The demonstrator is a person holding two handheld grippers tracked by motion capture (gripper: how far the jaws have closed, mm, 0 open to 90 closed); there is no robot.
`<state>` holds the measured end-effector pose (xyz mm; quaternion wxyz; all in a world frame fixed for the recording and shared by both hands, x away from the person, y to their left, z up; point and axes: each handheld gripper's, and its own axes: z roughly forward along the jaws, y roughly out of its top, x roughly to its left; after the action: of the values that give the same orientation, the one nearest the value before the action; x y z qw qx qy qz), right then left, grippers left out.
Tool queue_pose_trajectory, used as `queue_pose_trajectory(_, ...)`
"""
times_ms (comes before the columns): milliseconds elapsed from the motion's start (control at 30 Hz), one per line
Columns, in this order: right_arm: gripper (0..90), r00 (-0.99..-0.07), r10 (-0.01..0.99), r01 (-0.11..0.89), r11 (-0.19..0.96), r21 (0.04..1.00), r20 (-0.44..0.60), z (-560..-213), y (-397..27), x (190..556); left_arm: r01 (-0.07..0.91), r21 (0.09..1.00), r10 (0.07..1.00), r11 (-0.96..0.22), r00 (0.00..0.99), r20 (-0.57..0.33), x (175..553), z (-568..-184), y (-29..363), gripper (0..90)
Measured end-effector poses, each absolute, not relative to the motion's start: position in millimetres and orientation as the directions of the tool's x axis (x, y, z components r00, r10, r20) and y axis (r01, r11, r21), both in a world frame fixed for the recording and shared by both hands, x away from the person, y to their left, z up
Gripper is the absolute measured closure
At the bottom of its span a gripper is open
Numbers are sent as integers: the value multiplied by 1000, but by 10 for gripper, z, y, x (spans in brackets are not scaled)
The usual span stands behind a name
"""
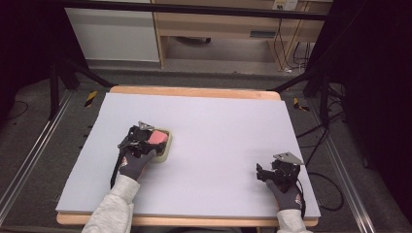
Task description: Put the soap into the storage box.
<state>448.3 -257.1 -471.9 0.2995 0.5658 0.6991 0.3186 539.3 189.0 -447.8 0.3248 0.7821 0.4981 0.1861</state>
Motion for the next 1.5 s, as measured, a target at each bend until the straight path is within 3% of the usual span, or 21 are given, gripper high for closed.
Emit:
queue_pose_trajectory(700, 59, -181, 982, 600, 158, 784, -59, -4718, -2572, 4481, 665, 681, 904, -307, 428, -11, 5400, -4529, 1855, 369)
queue_pose_trajectory(1500, 58, -170, 984, 594, 148, 791, -56, -4705, -2600, 4468, 585, 766, 885, -265, 463, -48, 5135, -4209, 2056, 274)
